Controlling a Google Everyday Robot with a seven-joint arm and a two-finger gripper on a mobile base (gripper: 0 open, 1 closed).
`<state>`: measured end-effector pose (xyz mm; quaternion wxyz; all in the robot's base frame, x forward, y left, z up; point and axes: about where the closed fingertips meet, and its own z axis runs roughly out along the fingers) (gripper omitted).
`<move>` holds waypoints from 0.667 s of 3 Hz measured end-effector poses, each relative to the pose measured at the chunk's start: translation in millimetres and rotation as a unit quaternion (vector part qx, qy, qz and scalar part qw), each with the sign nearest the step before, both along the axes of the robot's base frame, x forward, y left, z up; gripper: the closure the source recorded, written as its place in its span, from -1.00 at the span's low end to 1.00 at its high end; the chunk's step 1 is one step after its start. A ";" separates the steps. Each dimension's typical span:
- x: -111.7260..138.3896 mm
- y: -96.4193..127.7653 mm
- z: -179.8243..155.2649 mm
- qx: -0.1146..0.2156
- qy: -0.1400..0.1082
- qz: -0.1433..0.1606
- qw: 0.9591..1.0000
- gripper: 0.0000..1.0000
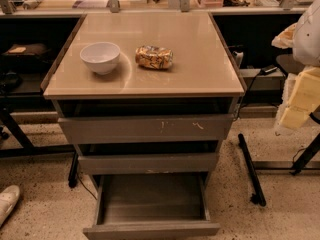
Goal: Close bottom drawer
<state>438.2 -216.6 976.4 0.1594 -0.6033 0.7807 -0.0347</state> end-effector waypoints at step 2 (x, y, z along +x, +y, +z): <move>-15.4 3.7 -34.6 0.019 0.000 0.014 1.000 -1.00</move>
Offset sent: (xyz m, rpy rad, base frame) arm -0.0385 0.0001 -0.1147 0.0731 0.0762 0.0439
